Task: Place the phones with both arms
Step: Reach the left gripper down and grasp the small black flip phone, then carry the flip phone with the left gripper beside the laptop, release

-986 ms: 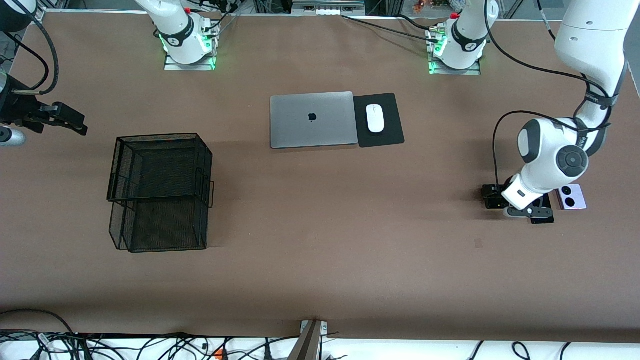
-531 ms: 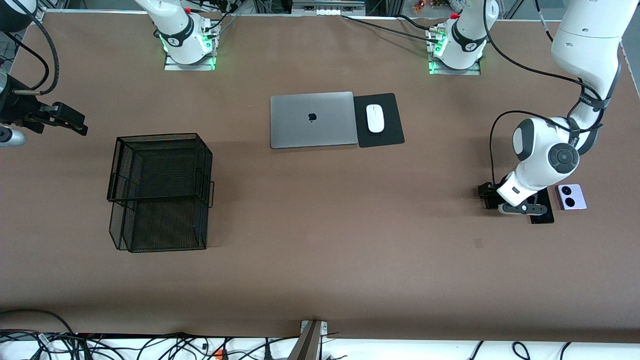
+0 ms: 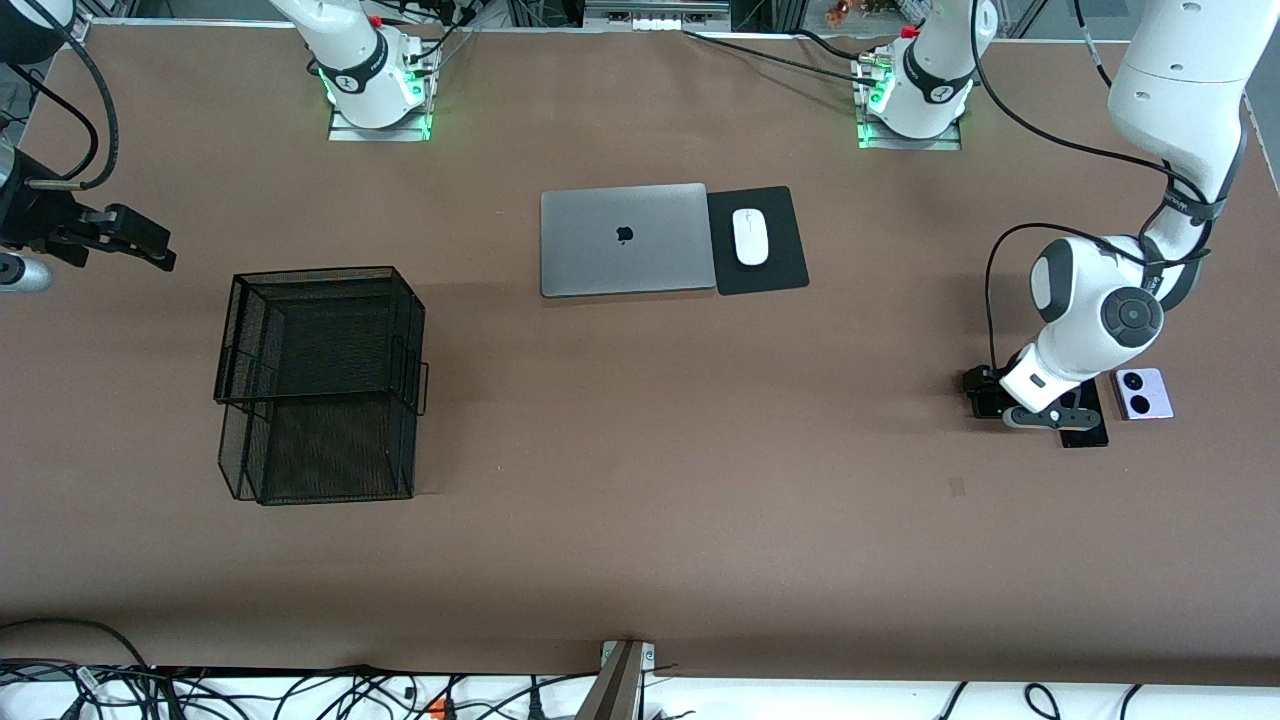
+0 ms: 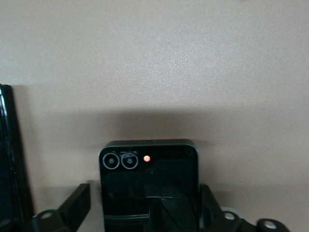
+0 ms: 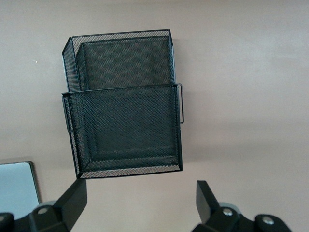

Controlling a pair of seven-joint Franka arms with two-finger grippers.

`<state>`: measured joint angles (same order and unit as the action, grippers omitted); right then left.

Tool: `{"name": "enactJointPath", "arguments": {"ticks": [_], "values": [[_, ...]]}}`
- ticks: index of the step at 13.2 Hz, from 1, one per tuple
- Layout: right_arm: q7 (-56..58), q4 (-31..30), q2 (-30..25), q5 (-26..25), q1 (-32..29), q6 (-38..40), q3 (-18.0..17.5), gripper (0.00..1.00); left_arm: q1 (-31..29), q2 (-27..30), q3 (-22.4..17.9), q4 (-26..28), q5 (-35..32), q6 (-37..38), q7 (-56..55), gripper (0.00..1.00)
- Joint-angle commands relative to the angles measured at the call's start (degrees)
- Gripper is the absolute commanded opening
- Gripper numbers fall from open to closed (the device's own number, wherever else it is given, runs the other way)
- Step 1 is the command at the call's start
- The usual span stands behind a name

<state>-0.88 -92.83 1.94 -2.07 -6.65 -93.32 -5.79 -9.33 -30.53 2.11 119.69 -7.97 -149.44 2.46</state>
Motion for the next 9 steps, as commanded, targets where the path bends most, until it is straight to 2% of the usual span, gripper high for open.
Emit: {"name": "enactJointPath", "arguments": {"ticks": [1,3,5,6,9], "values": [[-0.4,0.0,-0.5,0.7,-0.9,0.6,-0.8,1.0,-0.5,-0.2,0.2,0.1,-0.5,-0.8,-0.3,0.52],[-0.4,0.1,-0.5,0.7,-0.9,0.6,-0.9,1.0,-0.4,0.3,0.4,-0.5,-0.5,0.2,-0.4,0.36],[-0.4,0.0,-0.5,0.7,-0.9,0.6,-0.9,1.0,0.0,2.1,0.7,-2.9,-0.4,6.1,-0.5,0.36],[-0.4,0.0,-0.5,0.7,-0.9,0.6,-0.9,1.0,0.5,2.8,0.9,-5.7,-0.3,11.0,-0.5,0.36],[-0.3,0.1,-0.4,0.8,-0.9,0.6,-0.8,1.0,0.9,2.8,4.7,-17.1,-0.1,27.3,-1.8,0.36]]}}
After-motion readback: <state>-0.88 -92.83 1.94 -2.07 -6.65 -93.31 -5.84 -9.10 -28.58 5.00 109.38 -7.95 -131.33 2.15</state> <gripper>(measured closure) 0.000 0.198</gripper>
